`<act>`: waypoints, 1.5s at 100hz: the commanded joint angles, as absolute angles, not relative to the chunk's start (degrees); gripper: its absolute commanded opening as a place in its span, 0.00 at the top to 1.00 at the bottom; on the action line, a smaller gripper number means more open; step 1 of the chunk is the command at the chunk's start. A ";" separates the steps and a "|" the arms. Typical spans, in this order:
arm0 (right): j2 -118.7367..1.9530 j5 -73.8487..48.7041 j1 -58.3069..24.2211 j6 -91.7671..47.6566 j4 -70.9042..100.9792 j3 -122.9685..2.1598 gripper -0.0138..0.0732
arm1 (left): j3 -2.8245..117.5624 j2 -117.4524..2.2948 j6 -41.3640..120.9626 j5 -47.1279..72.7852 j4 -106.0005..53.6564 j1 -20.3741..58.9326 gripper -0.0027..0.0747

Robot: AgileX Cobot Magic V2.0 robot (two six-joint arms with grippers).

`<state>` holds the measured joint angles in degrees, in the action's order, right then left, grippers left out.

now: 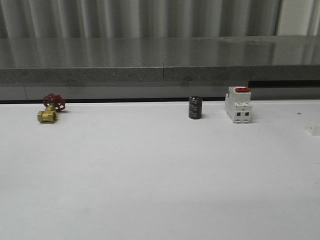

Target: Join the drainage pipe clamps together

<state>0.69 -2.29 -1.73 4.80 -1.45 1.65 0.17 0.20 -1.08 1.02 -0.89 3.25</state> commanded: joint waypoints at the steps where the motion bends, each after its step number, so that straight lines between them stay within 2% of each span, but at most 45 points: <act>1: 1.62 2.38 -1.44 4.41 -1.44 0.50 0.92 | -2.45 2.05 -1.13 -3.50 -0.99 3.52 0.99; 41: 1.62 2.38 -1.44 4.41 -1.44 0.50 0.92 | -1.72 2.05 -1.13 -3.63 -0.74 3.52 0.99; 58: 1.62 2.38 -1.44 4.41 -1.44 0.50 0.92 | 4.14 0.39 -1.13 -1.08 -2.02 3.52 0.99; 72: 1.62 2.38 -1.44 4.41 -1.44 0.50 0.92 | 13.37 -5.67 -1.13 6.64 -3.22 3.52 0.99; 95: 1.62 2.38 -1.44 4.41 -1.44 0.50 0.92 | 32.46 -23.59 -1.13 28.70 -3.12 3.52 0.99; 105: 1.62 2.38 -1.44 4.41 -1.44 0.50 0.92 | 38.57 -29.80 -1.13 33.89 -3.01 3.52 0.99; 139: 1.62 2.38 -1.44 4.41 -1.44 0.50 0.92 | 41.48 -40.72 -1.13 35.50 -2.66 3.52 0.99; 146: 1.62 2.38 -1.44 4.41 -1.44 0.50 0.92 | 41.48 -40.96 -1.13 35.50 -2.66 3.52 0.94; 150: 1.62 2.38 -1.44 4.41 -1.44 0.50 0.92 | 41.48 -40.96 -1.13 35.61 -2.77 3.52 0.87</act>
